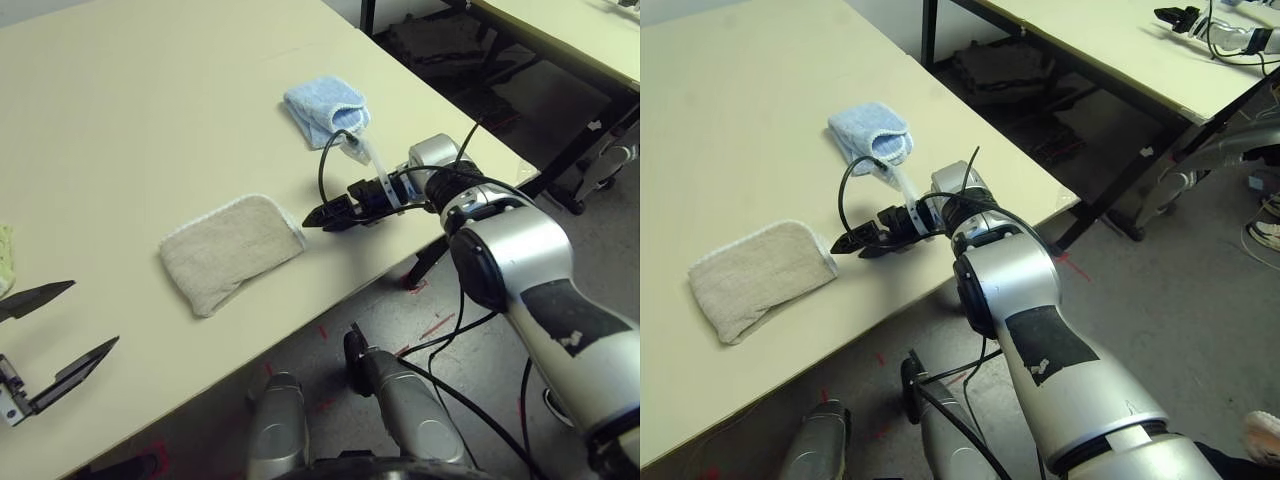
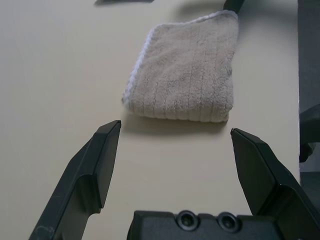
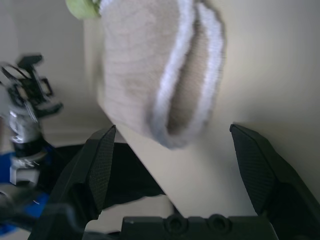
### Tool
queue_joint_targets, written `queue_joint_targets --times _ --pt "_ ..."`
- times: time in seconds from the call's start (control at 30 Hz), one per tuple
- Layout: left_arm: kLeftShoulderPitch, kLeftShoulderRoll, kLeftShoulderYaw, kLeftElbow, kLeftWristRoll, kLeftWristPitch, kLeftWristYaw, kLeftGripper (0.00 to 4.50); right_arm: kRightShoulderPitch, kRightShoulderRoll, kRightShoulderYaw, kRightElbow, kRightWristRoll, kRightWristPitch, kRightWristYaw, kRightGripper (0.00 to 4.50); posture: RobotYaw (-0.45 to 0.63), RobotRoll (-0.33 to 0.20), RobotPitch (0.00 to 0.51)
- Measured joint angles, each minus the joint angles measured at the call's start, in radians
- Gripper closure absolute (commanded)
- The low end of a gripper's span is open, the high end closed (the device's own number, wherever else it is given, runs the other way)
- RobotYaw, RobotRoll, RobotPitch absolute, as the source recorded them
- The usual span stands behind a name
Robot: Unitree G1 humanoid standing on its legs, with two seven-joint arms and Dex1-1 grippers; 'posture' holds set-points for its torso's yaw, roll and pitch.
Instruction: Fold the towel and set it aside.
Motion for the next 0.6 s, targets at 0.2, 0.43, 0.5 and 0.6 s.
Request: queue_joint_targets --times 0.2,0.43,0.5,0.6 --pt "0.005 -0.01 0.0 -0.023 0.0 -0.001 0.006 0.01 0.0 0.047 -0.156 0.0 0.098 0.008 -0.24 0.0 0.13 0.0 0.243" --pt "-0.018 -0.008 -0.008 -0.025 0.004 -0.002 0.019 0.01 0.003 0.081 -0.33 0.0 0.214 -0.028 -0.518 0.0 0.12 0.0 0.244" --pt "-0.028 -0.004 -0.01 -0.026 0.005 -0.002 0.022 0.01 0.003 0.089 -0.349 0.0 0.229 -0.035 -0.555 0.0 0.12 0.0 0.244" --pt "-0.035 -0.001 -0.01 -0.029 0.005 -0.002 0.023 0.01 0.003 0.098 -0.354 -0.002 0.237 -0.04 -0.569 0.0 0.12 0.0 0.244"
